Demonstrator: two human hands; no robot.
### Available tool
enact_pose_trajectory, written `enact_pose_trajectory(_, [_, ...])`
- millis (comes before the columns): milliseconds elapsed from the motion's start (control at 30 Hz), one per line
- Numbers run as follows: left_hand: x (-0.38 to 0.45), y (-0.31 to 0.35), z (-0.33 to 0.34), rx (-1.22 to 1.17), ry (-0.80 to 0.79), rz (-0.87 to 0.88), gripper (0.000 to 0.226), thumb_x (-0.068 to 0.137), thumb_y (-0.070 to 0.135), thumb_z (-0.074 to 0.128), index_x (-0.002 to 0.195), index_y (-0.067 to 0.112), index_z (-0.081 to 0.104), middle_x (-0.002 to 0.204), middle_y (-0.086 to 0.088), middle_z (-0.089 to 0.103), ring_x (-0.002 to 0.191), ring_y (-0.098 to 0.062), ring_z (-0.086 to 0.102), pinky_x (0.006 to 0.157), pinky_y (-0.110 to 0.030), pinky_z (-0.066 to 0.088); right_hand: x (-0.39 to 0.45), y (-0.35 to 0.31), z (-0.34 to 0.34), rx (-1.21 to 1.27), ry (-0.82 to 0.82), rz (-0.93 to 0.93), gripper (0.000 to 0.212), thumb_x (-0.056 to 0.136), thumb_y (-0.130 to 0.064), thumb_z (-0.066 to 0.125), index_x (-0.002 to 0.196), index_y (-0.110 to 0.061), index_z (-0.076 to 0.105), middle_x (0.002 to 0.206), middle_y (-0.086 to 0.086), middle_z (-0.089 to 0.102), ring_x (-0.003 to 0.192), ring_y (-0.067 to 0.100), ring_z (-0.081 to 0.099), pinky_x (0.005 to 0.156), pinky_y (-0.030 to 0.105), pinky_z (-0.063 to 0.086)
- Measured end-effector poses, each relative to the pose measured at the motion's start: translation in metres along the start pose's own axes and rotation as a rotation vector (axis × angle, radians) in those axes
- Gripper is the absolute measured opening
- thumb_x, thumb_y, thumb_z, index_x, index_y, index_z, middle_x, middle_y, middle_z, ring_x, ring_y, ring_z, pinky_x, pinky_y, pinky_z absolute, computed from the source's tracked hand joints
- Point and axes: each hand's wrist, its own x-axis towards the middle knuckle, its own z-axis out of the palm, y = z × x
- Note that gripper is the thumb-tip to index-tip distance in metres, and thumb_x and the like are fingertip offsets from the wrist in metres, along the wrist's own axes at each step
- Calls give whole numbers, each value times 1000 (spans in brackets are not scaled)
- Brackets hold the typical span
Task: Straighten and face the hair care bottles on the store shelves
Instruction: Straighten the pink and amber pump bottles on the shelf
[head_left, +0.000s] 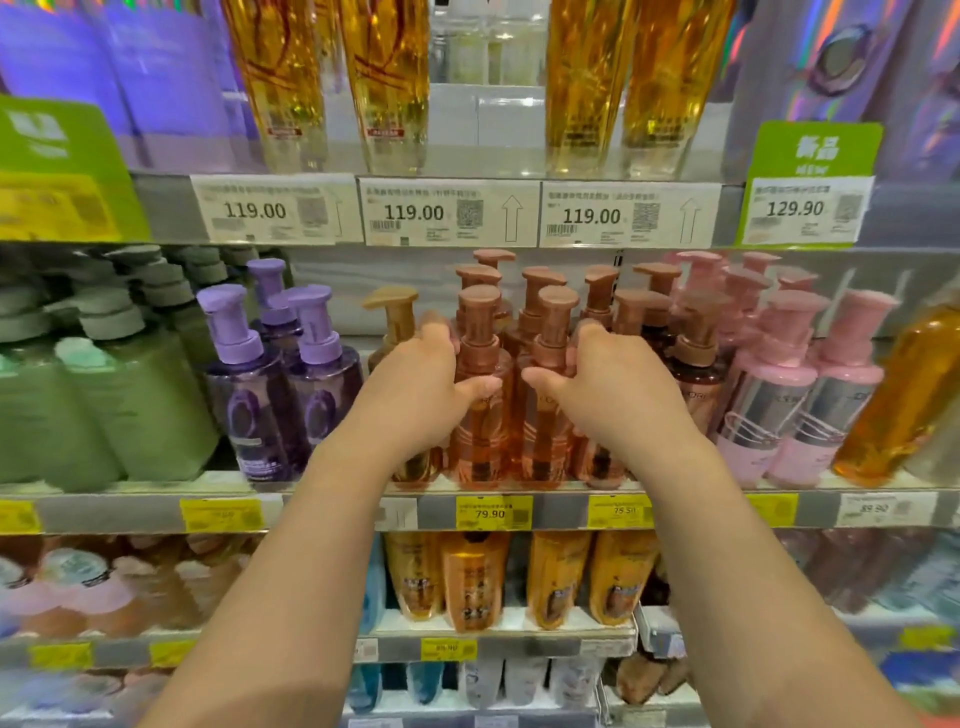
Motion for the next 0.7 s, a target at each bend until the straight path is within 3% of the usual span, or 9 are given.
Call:
enact_pose_trajectory(67, [2,0,-3,-3,-51,2,49,85,57,65,105,21,38,107,-5,66,73,-16,70,56,-29,44,1,0,1,-8,-2,39,52,85,-65,64,86,-16,48,76,5,64,79,31,64,56,35,43])
enact_pose_trajectory(167, [2,0,-5,-66,-127,2,42,90,51,63,104,22,35,83,1,63,40,-6,62,44,-27,45,0,0,3,-10,14,68,53,84,-70,62,75,-20,48,67,-3,60,69,23,59,50,32,39])
enact_pose_trajectory(300, [0,3,-5,-129,-155,-6,38,93,45,61,105,23,33,81,3,61,39,-8,63,36,-24,46,-3,0,5,-9,59,40,53,85,-71,59,64,-25,44,58,-5,54,61,20,55,45,29,32])
enact_pose_trajectory(367, [-4,1,-8,-204,-150,-33,40,91,45,63,107,23,34,87,8,60,41,-8,64,41,-28,50,-5,0,5,12,73,41,54,84,-72,58,63,-26,43,56,-6,53,58,19,54,45,29,32])
enact_pose_trajectory(467, [-12,-18,-28,-359,87,-46,33,89,45,65,96,33,35,95,17,58,40,-10,64,43,-26,51,-11,-6,6,23,201,33,54,83,-76,54,63,-26,45,51,-9,50,51,14,49,43,26,28])
enact_pose_trajectory(567, [-21,-46,-55,-388,429,-94,31,88,40,69,85,41,38,91,10,67,36,-10,60,37,-16,43,-16,-19,4,44,406,-7,49,90,-64,58,62,-25,49,52,-10,49,50,17,47,44,20,22])
enact_pose_trajectory(667, [-27,-55,-58,-259,409,-132,35,84,48,70,85,38,36,96,10,67,39,-6,61,46,-18,48,-15,-35,2,108,521,-80,38,94,-47,66,66,-24,53,61,-8,51,54,16,46,45,21,24])
enact_pose_trajectory(700, [-29,-53,-54,-217,360,-136,37,82,51,70,89,36,38,99,10,66,43,-7,63,53,-28,54,-15,-40,3,141,523,-102,37,94,-45,66,67,-22,56,62,-7,55,55,17,50,46,25,30])
